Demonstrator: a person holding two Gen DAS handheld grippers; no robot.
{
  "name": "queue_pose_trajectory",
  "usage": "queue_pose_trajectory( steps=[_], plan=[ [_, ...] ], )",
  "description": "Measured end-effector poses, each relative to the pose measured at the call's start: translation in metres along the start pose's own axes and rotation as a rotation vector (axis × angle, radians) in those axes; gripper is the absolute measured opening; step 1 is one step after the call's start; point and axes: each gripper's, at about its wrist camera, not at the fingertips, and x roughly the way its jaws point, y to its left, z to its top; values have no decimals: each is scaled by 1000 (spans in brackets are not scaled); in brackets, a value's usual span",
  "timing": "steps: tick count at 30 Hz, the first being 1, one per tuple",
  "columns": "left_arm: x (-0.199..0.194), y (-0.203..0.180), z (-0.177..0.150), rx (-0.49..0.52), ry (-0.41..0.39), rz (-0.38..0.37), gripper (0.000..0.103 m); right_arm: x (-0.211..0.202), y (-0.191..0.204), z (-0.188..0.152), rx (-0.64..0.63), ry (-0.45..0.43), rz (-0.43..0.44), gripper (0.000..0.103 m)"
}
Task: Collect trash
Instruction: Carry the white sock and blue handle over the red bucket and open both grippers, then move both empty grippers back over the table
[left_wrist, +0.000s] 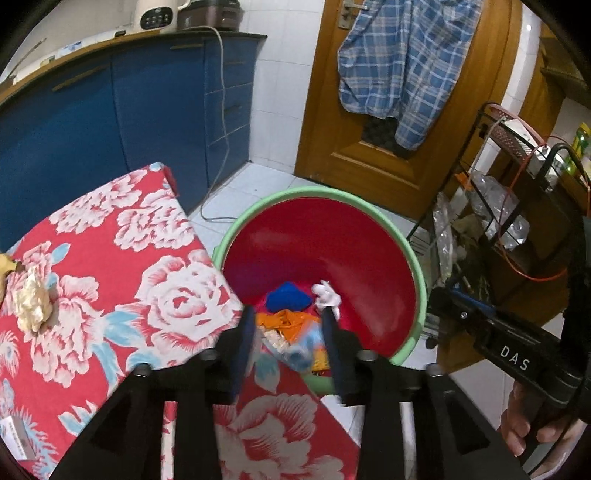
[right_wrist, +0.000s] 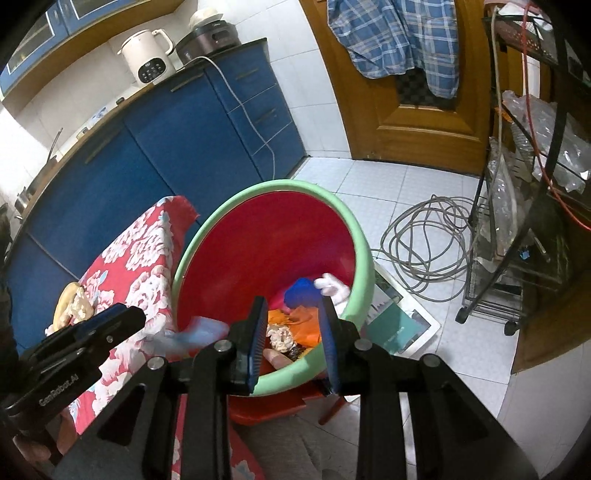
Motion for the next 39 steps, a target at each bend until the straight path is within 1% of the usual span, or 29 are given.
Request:
queue_pose_trajectory(
  steps=[5,15,17,19,21,25,34,36,38,39],
  plan=[
    [-4,0,-2,-2,-2,13,43,-2,0,-1,-3,1,8,31],
    [-27,34,-17,-109,-19,51,43,-6,27,-8,-60,8,59,34],
    [-34,43,-22,-136,-22,76,43,-8,33,-9,-70,9,68,36],
    [-42,53,-28,-155,-26,125,43,-8,41,-11,-86,12,82,36],
    [-50,62,-34,-178,-29,154,43,-9,47,-12,-97,15,93,36],
    [-65,85,-49,-239,-26,185,43,-11,63,-16,-125,20,122,39],
    [-95,133,-88,-371,-17,275,43,-14,97,-25,-194,37,167,41],
    [-101,144,-97,-405,-13,296,45,-14,105,-27,-208,45,177,41],
    [-106,154,-104,-436,-14,313,51,-15,112,-28,-221,46,185,41],
    [-109,160,-109,-455,-15,324,52,-16,116,-29,-227,46,189,41]
  ],
)
